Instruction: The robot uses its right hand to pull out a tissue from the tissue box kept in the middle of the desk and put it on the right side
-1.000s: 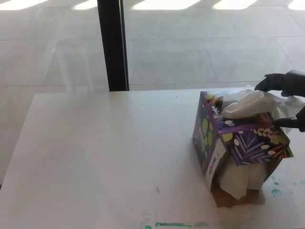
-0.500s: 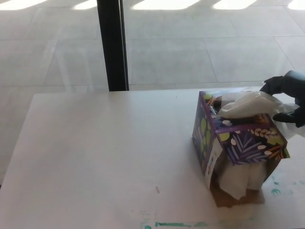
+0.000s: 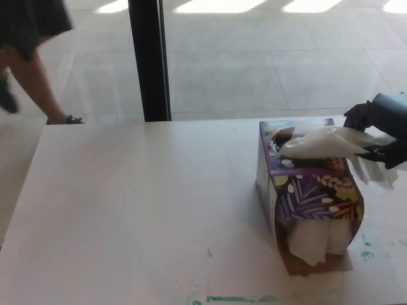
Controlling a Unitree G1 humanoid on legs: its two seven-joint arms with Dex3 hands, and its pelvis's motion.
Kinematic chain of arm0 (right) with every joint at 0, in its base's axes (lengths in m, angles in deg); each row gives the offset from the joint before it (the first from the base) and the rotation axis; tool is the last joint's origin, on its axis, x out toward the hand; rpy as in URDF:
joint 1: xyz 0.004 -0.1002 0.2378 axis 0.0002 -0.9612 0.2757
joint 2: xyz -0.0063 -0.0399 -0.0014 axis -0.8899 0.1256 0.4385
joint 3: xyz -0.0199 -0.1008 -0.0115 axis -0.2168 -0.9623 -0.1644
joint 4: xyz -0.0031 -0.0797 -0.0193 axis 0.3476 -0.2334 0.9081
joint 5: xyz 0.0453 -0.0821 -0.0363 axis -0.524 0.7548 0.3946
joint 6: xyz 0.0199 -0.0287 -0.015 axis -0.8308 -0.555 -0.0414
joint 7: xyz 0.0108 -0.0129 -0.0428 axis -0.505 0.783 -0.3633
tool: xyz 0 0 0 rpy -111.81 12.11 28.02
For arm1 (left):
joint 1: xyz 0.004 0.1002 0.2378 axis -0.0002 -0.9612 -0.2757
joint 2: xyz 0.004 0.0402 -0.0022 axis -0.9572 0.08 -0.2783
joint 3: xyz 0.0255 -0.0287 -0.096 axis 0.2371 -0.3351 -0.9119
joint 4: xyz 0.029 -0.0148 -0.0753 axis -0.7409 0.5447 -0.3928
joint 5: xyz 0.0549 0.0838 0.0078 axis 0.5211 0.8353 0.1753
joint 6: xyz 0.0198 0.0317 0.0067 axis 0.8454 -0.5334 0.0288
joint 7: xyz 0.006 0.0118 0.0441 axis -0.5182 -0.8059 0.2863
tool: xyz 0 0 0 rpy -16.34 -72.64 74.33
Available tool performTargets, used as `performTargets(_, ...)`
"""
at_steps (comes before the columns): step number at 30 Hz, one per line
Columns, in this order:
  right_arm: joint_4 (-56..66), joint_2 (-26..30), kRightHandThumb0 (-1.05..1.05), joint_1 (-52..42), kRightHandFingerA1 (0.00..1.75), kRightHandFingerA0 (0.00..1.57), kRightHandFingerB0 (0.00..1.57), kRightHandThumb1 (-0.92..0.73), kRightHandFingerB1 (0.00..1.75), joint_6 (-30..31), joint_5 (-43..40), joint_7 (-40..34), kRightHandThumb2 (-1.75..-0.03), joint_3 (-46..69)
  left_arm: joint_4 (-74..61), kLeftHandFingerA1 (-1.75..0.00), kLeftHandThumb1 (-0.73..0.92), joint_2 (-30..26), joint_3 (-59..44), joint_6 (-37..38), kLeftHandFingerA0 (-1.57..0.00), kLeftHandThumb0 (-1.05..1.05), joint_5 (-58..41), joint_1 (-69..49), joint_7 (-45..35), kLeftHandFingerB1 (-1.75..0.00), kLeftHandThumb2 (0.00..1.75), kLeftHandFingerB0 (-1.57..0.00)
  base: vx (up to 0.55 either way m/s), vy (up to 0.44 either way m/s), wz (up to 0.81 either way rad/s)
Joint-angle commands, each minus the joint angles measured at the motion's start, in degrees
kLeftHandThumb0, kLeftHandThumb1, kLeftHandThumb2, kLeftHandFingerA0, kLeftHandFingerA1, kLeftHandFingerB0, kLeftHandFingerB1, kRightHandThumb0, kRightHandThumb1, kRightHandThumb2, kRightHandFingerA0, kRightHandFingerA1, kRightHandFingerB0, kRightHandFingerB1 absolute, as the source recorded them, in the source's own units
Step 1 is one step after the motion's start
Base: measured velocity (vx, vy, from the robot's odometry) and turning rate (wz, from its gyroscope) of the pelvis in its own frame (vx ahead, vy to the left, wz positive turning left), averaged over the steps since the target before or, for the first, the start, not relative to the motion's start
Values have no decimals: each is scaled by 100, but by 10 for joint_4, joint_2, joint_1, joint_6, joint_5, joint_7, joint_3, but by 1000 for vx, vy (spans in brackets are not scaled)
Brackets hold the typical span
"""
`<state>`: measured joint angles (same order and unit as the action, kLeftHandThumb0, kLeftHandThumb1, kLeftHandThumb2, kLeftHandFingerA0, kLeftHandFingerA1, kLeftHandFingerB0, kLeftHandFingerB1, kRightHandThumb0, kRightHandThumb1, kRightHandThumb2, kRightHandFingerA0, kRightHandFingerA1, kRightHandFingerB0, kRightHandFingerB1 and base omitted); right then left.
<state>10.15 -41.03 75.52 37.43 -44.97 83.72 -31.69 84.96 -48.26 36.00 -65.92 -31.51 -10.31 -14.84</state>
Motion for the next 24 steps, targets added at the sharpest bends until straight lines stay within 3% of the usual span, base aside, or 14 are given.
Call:
performTargets(1, 13, -11, -31, -23, 171, 92, 86, -67, 83, -53, 58, -150, -65, 13, 7, -59, 84, -6, -2, 13, -68, -105, -2, -4, 18, -83, 97, -49, 0, 0, 0)
performTargets(6, 1, -17, -27, -20, 175, 85, 80, -65, 98, -53, 36, -134, -74, 28, 7, -58, 84, -7, -4, 13, -67, -105, -3, -12, 15, -81, 98, -47, 0, 0, 0)
performTargets(7, 1, -18, -26, -21, 175, 86, 79, -63, 109, -56, 30, -132, -80, 34, 7, -59, 83, -7, -5, 16, -67, -105, -4, -13, 14, -81, 97, -47, 0, 0, 0)
performTargets(9, 2, -17, -27, -22, 172, 87, 82, -61, 100, -61, 26, -127, -81, 43, 5, -60, 82, -4, -4, 20, -68, -105, -4, -18, 15, -84, 98, -47, 0, 0, 0)
performTargets(10, 6, -16, -28, -21, 168, 88, 83, -61, 87, -58, 24, -118, -83, 49, 4, -61, 81, -4, -5, 19, -67, -105, -6, -18, 13, -84, 98, -46, 0, 0, 0)
performTargets(12, 6, -18, -30, -17, 159, 91, 82, -63, 75, -59, 21, -110, -81, 57, 7, -60, 83, -5, -6, 18, -67, -105, -7, -21, 13, -82, 98, -47, 0, 0, 0)
performTargets(13, 7, -19, -32, -16, 129, 116, 79, -51, 81, -60, 19, -108, -100, 62, 7, -60, 83, -5, -6, 19, -67, -105, -6, -22, 13, -83, 97, -46, 0, 0, 0)
performTargets(14, 6, -20, -32, -14, 129, 116, 79, -51, 81, -61, 18, -107, -100, 67, 6, -60, 83, -5, -5, 21, -67, -105, -6, -23, 13, -83, 97, -46, 0, 0, 0)
performTargets(15, 7, -20, -28, -11, 154, 93, 81, -66, 69, -59, 15, -103, -74, 71, 6, -60, 82, -5, -5, 18, -67, -105, -6, -22, 14, -82, 98, -46, 0, 0, 0)
performTargets(17, -4, -24, -29, 8, 161, 89, 80, -66, 94, -63, 9, -95, -75, 84, 6, -61, 82, -6, -4, 19, -66, -105, -4, -24, 16, -84, 98, -46, 0, 0, 0)
performTargets(18, -4, -25, -34, 12, 129, 114, 80, -53, 91, -61, 12, -100, -100, 89, 5, -61, 82, -6, -4, 22, -66, -105, -5, -25, 13, -84, 98, -45, 0, 0, 0)
performTargets(19, -7, -29, -29, 17, 168, 86, 78, -67, 110, -61, 4, -96, -75, 97, 4, -60, 82, -6, -3, 21, -65, -105, -5, -26, 13, -83, 99, -45, 0, 0, 0)
performTargets(20, -8, -30, -28, 27, 165, 90, 78, -66, 83, -62, 2, -95, -74, 104, 5, -60, 83, -5, -5, 20, -67, -105, -6, -25, 15, -82, 98, -47, 0, 0, 0)
performTargets(24, -1, -33, -27, 42, 159, 94, 83, -60, 78, -45, 9, -101, -88, 123, 0, -61, 83, -6, -5, 18, -67, -105, -7, -28, 11, -83, 98, -46, 0, 0, 0)
